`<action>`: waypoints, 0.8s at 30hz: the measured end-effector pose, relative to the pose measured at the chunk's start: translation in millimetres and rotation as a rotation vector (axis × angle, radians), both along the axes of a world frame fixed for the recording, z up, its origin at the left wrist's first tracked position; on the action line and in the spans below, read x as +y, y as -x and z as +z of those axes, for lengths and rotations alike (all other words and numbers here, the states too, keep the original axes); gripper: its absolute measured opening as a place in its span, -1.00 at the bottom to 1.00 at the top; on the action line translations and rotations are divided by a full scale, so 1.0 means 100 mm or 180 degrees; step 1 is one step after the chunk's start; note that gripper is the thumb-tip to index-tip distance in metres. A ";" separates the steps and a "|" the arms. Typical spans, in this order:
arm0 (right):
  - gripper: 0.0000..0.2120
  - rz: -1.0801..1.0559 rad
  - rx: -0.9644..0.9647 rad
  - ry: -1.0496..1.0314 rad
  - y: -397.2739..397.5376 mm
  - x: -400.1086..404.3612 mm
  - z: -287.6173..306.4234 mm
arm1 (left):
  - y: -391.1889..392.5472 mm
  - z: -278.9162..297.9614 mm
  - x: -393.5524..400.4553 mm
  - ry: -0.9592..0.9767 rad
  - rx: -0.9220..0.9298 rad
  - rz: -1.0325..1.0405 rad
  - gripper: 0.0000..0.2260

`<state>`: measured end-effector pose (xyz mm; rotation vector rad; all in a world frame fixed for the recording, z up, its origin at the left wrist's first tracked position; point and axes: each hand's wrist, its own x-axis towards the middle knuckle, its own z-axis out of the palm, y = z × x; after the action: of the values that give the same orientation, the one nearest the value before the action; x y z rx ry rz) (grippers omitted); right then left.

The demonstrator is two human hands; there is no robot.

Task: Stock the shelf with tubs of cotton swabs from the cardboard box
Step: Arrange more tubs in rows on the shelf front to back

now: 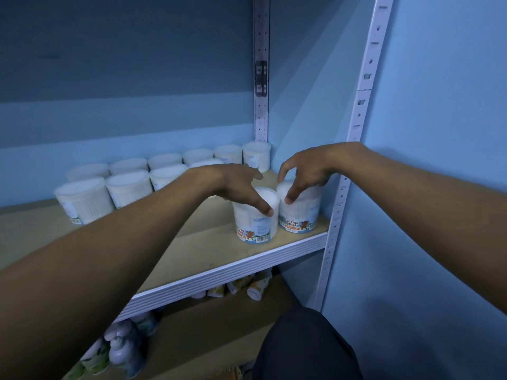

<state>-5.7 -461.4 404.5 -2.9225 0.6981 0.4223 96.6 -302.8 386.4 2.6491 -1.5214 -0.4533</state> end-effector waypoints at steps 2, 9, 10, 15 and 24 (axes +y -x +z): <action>-0.42 -0.0076 0.0110 -0.0084 -0.04 -0.02 0.00 | 0.00 -0.01 -0.02 0.0029 -0.0081 -0.0067 -0.14; -0.43 -0.0073 0.0201 -0.0150 -0.11 -0.04 0.00 | -0.02 -0.03 -0.06 -0.0080 -0.0219 -0.0018 -0.18; -0.43 -0.0052 0.0205 -0.0199 -0.11 -0.03 0.01 | -0.01 -0.04 -0.07 -0.0089 -0.0272 0.0003 -0.19; -0.40 0.0122 0.0299 -0.0230 -0.11 -0.02 0.02 | 0.07 -0.05 -0.07 -0.0066 -0.0478 0.0219 -0.23; -0.29 0.0079 0.0355 -0.0155 -0.09 -0.03 0.06 | 0.00 -0.05 0.00 -0.0017 -0.0175 -0.0072 -0.09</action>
<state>3.6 -464.3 410.3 -2.8828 0.6559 0.6003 96.5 -303.2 381.8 2.6723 -1.5690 -0.3895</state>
